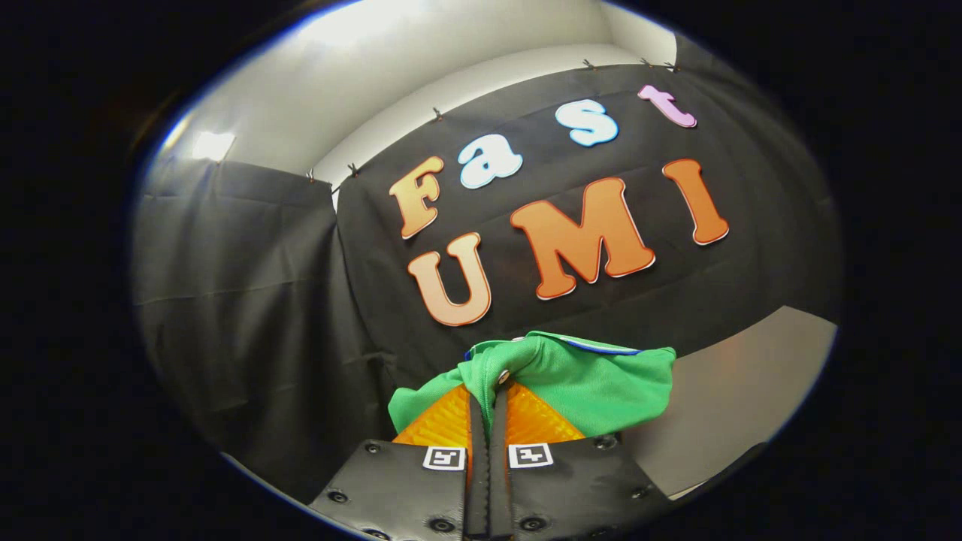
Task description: Put the clothes into the washing machine and then close the washing machine lid.
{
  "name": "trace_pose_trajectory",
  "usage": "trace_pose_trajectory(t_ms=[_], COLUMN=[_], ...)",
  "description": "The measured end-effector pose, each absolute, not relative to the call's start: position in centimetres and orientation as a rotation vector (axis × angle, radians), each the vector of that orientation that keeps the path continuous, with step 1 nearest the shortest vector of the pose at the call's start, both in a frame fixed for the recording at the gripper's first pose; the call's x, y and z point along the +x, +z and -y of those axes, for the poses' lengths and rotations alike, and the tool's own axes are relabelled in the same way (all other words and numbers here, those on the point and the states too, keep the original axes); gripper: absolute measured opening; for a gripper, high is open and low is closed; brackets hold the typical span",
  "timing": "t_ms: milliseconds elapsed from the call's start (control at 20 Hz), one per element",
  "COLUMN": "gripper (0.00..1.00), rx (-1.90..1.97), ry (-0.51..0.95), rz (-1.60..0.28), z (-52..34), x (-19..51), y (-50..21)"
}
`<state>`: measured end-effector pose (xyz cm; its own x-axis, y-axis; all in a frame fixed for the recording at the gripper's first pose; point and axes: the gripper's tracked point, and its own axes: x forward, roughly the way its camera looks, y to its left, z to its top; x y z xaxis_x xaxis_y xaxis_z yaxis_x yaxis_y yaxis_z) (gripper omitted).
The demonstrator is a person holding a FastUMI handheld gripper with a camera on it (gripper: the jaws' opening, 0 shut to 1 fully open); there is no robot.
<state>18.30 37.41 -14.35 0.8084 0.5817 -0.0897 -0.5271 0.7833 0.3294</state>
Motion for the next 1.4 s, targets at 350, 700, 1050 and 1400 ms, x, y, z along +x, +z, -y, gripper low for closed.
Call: trace_pose_trajectory(t_ms=[350,700,1050,1400], gripper=[0.08,0.08,0.08,0.08], rx=[0.24,0.12,-0.03,0.015], ry=[0.704,0.624,0.566,0.506], rz=[-0.346,-0.578,-0.811,-1.011], z=[-48.7,-52.2,-52.7,-52.1], x=[18.3,21.8,22.1,18.6], y=[-22.8,-39.2,-53.1,-58.6])
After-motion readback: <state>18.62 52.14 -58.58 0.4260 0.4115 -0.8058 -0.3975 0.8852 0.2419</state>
